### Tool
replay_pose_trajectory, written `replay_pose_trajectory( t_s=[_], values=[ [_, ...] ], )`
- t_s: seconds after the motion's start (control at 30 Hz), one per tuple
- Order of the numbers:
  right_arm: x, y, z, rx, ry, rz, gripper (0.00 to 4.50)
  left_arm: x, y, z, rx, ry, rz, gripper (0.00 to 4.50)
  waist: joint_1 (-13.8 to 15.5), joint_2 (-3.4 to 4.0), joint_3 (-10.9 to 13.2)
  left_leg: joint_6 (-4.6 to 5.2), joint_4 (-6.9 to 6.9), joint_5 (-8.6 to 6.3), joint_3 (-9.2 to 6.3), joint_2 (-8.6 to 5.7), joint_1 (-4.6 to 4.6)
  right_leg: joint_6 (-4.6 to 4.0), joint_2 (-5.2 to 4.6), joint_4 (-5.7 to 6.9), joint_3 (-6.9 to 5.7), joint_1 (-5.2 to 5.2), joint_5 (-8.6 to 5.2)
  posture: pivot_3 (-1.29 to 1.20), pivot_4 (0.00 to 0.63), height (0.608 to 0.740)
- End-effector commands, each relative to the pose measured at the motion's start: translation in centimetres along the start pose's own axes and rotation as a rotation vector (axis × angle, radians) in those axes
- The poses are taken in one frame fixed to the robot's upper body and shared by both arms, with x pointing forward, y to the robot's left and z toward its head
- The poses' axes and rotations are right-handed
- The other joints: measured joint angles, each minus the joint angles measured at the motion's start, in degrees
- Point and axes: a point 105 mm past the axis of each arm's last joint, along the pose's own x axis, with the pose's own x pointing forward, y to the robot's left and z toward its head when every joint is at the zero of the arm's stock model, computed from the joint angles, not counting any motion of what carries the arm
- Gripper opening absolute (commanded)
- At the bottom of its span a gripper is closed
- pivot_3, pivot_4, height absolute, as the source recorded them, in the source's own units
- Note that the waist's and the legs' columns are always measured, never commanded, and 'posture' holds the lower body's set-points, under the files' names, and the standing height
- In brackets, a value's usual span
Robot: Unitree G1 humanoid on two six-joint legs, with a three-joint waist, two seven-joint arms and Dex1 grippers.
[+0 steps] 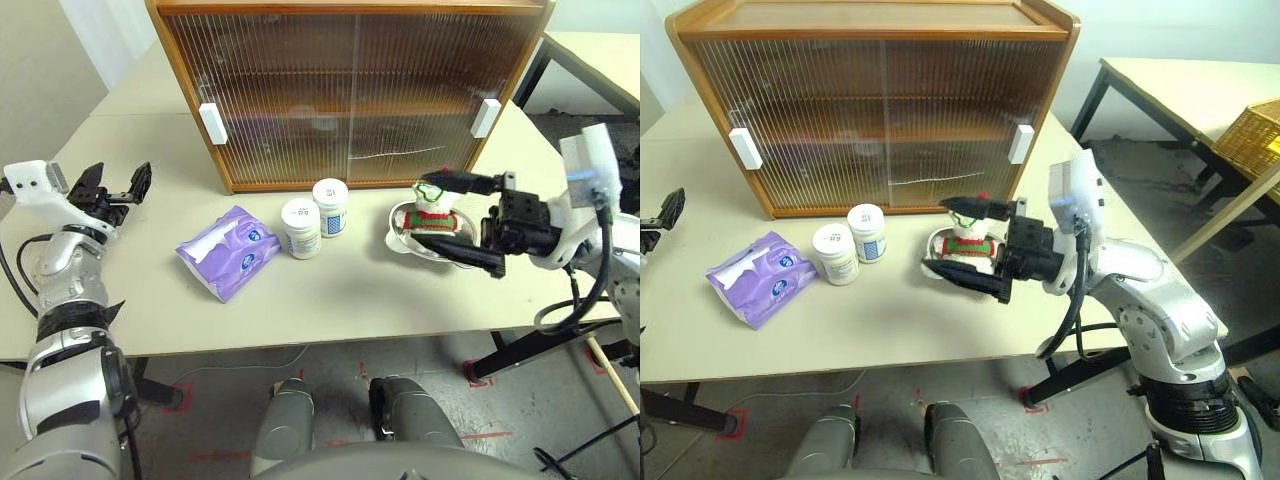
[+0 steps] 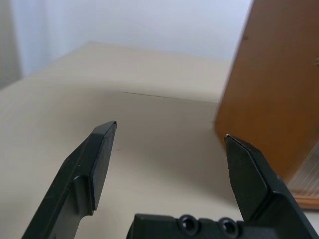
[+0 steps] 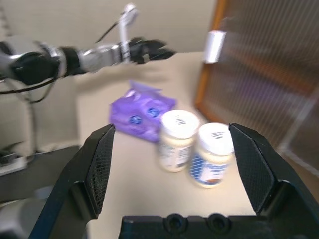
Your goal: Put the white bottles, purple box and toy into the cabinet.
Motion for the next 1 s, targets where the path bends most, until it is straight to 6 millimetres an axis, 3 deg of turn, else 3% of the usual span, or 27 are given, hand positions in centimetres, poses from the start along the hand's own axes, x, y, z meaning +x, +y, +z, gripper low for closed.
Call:
replay_pose_trajectory(
  t_s=[0.03,0.33,0.47,0.63,0.73,1.0],
  values=[
    [0.4,-0.1,-0.5,0.011,0.001,0.029,4.50,-0.6,-0.3,1.1,-0.028,0.010,-0.092,4.45,0.25,0.00,0.00,0.01,-0.02,0.00,0.00,0.00,-0.01,0.00,0.00,0.00,0.00,-0.03,0.00,0.16,0.103,0.740],
    [1.1,-1.6,-1.6,0.024,-0.026,0.006,4.50,-2.3,-1.7,5.1,-0.054,0.060,-0.303,4.45,2.53,-0.03,-0.01,0.08,-0.14,0.09,0.00,0.03,-0.73,-0.21,0.05,0.16,0.04,-1.00,-0.15,0.21,0.114,0.740],
    [1.4,-1.7,-1.8,0.026,-0.031,0.004,4.50,-1.4,-2.6,6.3,-0.039,0.021,-0.310,4.45,4.47,-0.01,-0.01,-0.11,-0.24,0.14,0.00,0.03,-0.72,-0.42,0.05,0.25,0.09,-1.19,-0.25,0.22,0.116,0.740],
    [1.7,-1.7,-1.7,0.028,-0.050,-0.002,4.50,0.6,-5.9,6.1,-0.072,-0.043,-0.349,4.45,7.25,-0.01,-0.01,-0.23,-0.21,0.16,0.00,0.04,-0.66,-0.57,0.08,0.27,0.15,-1.25,-0.19,0.20,0.117,0.740],
    [1.8,-1.7,-1.7,0.022,-0.052,-0.010,4.50,1.2,-7.0,5.4,-0.097,-0.048,-0.360,3.89,7.85,-0.02,-0.01,-0.37,-0.17,0.09,0.03,0.04,-0.66,-0.59,0.13,0.27,0.22,-1.25,-0.17,0.18,0.117,0.740],
    [1.3,-1.9,-1.5,0.013,-0.056,-0.045,4.50,3.1,-9.2,4.4,-0.094,-0.081,-0.354,1.08,7.95,-0.05,-0.02,-0.21,-0.15,0.18,0.03,0.06,-0.71,-0.59,0.21,0.33,0.26,-1.22,-0.16,0.16,0.113,0.740]
  ],
)
